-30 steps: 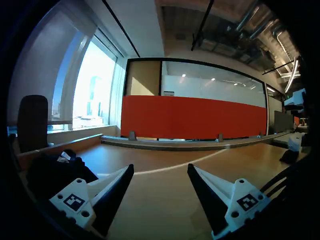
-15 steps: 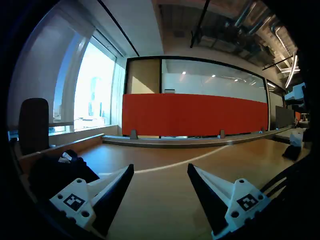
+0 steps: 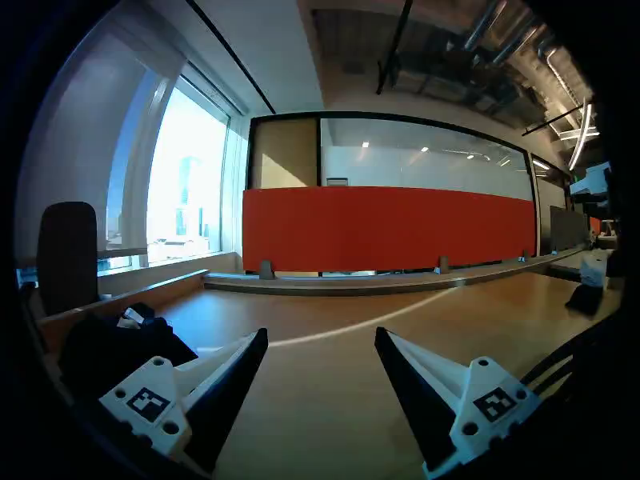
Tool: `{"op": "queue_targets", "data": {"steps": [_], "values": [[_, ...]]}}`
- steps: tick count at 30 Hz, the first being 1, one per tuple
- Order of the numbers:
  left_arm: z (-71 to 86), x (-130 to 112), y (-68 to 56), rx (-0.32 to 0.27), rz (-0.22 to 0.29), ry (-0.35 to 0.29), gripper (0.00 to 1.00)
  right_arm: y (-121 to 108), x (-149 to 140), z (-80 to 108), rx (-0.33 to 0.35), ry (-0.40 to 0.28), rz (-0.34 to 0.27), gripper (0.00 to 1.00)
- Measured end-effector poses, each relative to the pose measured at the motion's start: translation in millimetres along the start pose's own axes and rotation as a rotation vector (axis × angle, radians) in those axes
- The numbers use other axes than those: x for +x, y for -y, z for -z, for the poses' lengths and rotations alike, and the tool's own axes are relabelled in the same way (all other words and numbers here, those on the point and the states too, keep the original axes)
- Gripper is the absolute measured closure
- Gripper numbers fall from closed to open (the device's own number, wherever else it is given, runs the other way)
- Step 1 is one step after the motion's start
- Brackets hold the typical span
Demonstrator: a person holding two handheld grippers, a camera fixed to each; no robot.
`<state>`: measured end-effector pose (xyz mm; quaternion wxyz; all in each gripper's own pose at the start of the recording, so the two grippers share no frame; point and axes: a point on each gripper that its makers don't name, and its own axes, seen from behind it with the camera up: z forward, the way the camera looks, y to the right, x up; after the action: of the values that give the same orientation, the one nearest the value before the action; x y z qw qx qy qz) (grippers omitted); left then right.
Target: Fold towel
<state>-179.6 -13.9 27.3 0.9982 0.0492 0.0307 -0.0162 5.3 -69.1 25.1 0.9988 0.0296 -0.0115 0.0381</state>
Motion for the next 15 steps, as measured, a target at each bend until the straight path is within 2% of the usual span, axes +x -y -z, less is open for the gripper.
{"op": "queue_targets", "data": {"steps": [15], "values": [[-0.9,-2.6,-0.5,0.000,-0.001,-0.001,0.00,-38.8,-25.3,-2.5,-0.050,-0.039,0.030,0.00]]}}
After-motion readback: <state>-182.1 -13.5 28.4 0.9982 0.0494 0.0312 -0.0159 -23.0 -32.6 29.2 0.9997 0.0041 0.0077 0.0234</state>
